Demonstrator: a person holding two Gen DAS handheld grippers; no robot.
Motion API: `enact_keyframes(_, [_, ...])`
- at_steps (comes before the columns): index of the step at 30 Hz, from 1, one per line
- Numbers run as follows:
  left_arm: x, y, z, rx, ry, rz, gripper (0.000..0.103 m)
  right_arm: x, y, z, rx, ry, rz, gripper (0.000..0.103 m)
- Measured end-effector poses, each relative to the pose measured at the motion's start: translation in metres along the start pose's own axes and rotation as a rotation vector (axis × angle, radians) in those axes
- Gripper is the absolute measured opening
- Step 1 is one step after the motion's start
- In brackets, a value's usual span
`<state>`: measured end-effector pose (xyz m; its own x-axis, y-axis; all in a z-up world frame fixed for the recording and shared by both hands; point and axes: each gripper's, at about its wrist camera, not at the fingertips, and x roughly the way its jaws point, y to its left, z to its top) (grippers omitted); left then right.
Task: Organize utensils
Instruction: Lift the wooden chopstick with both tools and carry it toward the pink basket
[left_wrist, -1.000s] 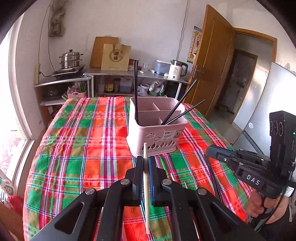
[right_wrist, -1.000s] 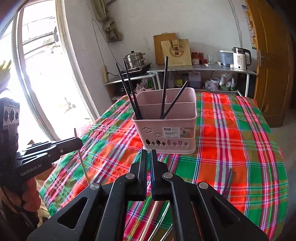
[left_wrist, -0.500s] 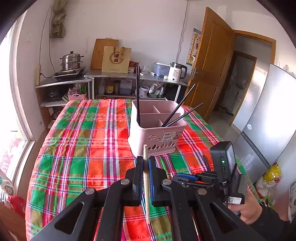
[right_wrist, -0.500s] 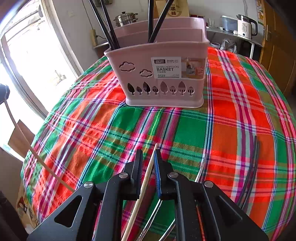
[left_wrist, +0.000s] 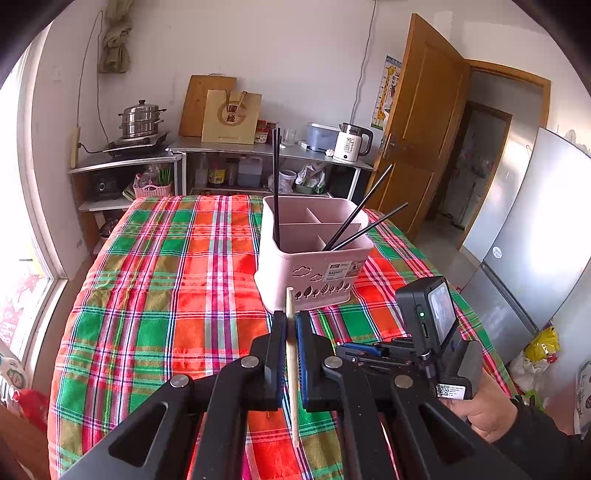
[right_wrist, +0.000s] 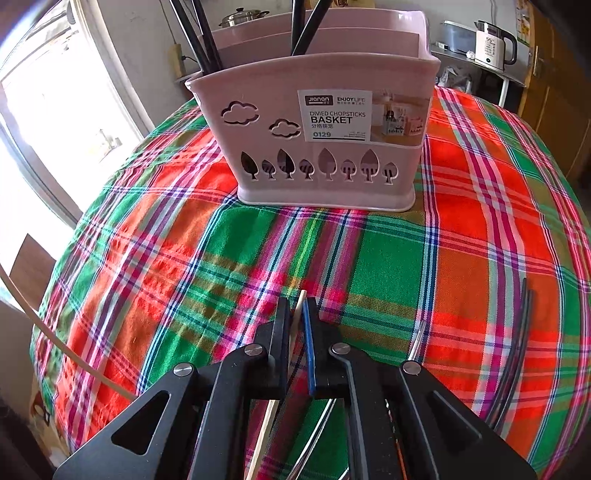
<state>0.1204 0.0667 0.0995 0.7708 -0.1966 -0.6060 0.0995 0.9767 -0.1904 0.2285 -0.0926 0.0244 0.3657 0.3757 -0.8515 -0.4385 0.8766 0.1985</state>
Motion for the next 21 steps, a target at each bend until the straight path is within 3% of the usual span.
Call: enact_keyframes(21, [-0.010, -0.009, 0.005, 0.018, -0.013, 0.006, 0.005, -0.130, 0.024, 0.016, -0.066, -0.338, 0.073, 0.005])
